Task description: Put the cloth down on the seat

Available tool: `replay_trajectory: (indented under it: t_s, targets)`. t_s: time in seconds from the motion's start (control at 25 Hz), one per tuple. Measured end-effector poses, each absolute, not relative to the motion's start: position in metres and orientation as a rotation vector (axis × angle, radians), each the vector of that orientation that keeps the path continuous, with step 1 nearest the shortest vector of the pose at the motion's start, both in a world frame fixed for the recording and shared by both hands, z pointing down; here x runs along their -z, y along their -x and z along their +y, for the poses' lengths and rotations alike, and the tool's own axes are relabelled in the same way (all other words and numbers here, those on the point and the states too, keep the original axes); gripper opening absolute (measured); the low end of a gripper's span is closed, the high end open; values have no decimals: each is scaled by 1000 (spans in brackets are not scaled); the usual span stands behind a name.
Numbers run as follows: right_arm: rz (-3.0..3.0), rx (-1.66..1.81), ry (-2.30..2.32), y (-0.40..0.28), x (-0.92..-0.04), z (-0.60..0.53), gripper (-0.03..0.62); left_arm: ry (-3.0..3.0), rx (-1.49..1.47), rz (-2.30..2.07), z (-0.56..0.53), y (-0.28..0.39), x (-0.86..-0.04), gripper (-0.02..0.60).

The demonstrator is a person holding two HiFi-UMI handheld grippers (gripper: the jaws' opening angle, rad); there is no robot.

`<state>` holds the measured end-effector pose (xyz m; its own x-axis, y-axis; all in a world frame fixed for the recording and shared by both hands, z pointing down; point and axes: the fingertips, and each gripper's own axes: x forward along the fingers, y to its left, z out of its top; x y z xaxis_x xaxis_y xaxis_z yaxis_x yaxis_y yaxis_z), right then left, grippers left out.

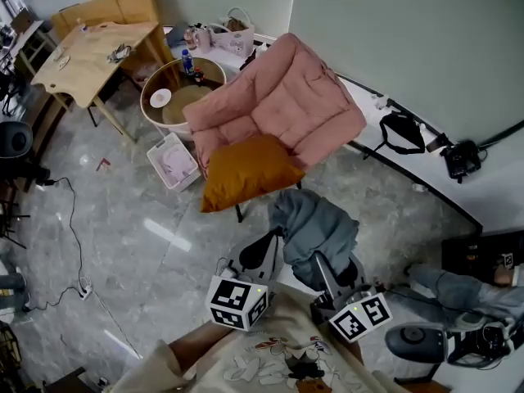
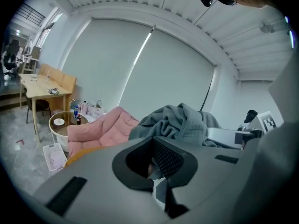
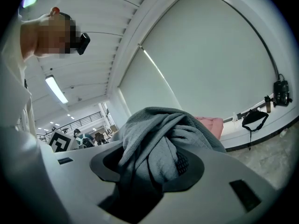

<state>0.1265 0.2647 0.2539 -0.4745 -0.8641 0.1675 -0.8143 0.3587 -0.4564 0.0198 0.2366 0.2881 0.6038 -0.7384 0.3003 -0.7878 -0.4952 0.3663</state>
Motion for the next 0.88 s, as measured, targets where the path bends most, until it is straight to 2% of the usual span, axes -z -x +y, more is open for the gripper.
replay_trajectory:
  t_s: [0.32, 0.88]
  targets:
    - [2433, 721, 1647, -109, -248, 214, 213, -2370, -142, -1163, 186, 15, -292, 5]
    - [2415, 663, 1664, -83, -233, 171, 213, -2375, -128, -1116, 140, 30, -288, 6]
